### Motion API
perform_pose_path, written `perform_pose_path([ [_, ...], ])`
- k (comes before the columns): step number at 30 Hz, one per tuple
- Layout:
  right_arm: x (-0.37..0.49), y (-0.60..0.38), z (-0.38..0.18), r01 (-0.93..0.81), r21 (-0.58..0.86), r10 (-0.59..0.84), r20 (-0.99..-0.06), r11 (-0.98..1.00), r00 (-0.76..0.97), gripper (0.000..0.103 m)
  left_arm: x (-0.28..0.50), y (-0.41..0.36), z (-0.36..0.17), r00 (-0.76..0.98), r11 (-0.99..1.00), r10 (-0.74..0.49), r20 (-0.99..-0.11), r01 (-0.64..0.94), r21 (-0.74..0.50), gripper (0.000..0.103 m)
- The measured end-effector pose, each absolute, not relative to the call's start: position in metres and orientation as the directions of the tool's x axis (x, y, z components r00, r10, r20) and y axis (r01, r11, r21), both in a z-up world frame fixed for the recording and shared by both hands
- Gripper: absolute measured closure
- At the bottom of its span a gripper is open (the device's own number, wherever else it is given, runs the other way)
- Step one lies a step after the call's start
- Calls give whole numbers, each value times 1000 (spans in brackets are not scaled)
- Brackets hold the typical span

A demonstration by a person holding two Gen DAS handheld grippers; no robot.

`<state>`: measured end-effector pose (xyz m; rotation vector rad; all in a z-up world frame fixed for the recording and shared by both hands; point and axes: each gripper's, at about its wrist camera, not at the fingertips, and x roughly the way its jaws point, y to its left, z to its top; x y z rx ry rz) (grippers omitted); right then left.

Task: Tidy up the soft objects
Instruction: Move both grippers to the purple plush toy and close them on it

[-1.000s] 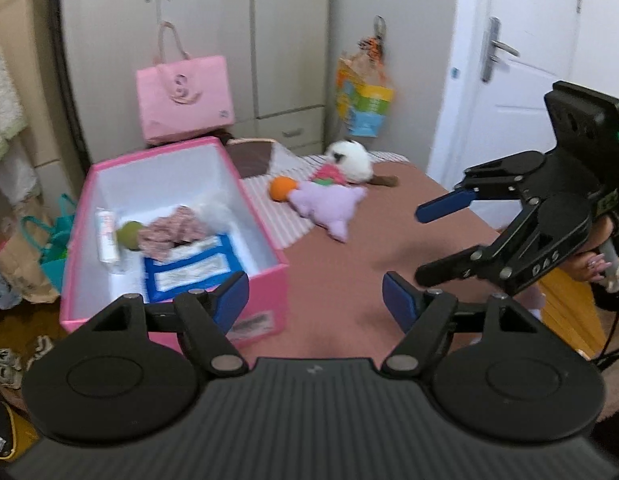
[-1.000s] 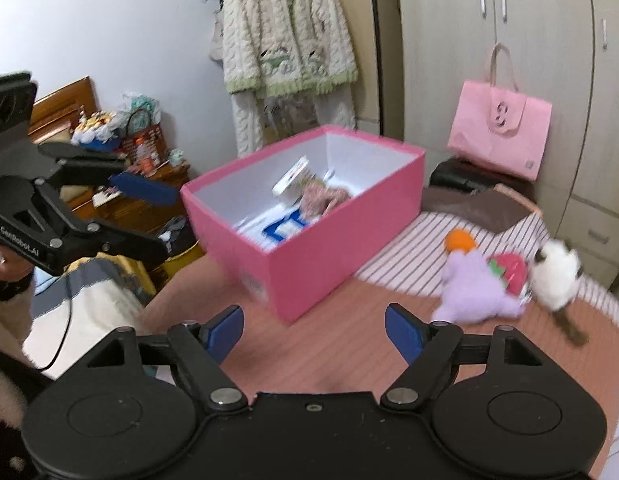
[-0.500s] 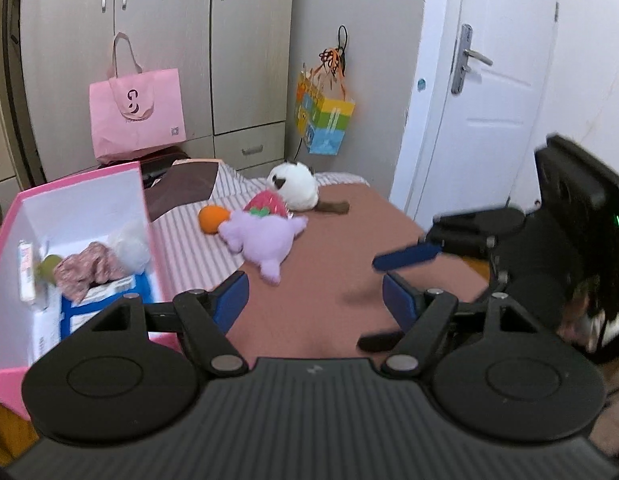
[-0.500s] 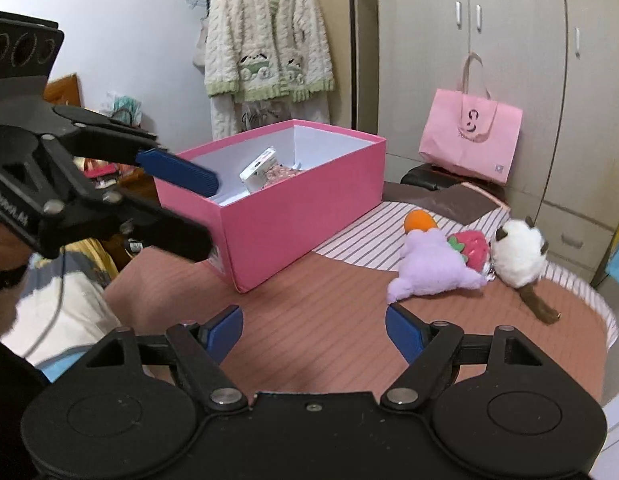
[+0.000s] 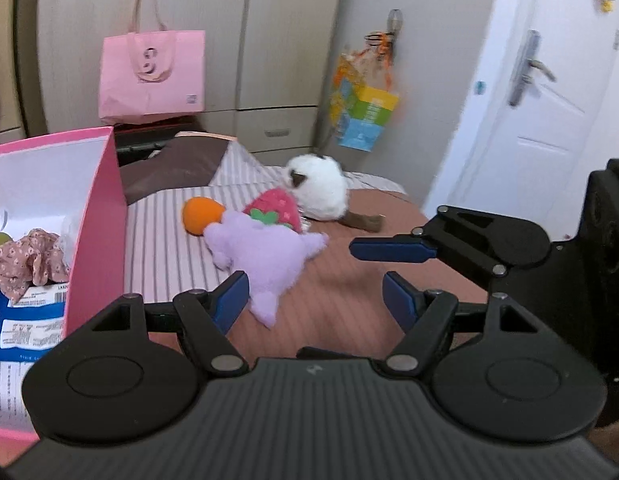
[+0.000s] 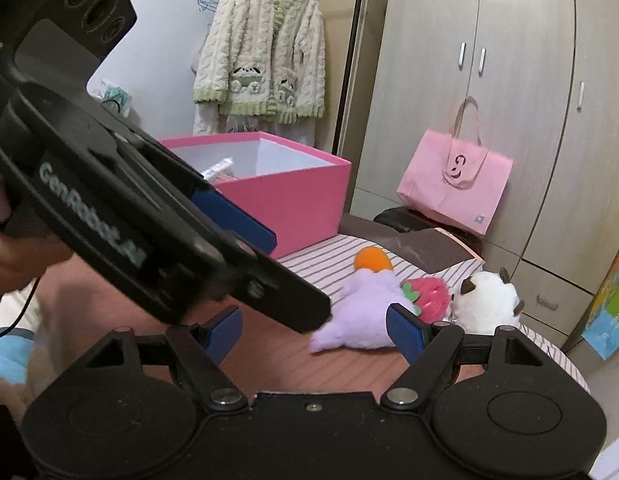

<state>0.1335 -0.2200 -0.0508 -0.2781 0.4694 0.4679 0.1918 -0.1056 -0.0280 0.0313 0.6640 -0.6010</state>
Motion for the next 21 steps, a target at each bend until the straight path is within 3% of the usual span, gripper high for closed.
perform_pose_path([
  [9, 209, -246, -70, -493, -20, 399, -557, 870, 728, 20, 238, -118, -58, 665, 886, -448, -598, 418, -199, 33],
  [12, 224, -250, -80, -498, 15, 409, -590, 867, 696, 20, 249, -115, -65, 641, 875, -481, -598, 395, -280, 33],
  [21, 216, -226, -95, -566, -23, 429, -627, 824, 650, 20, 266, -114, -85, 629, 898, -439, -642, 320, -301, 33],
])
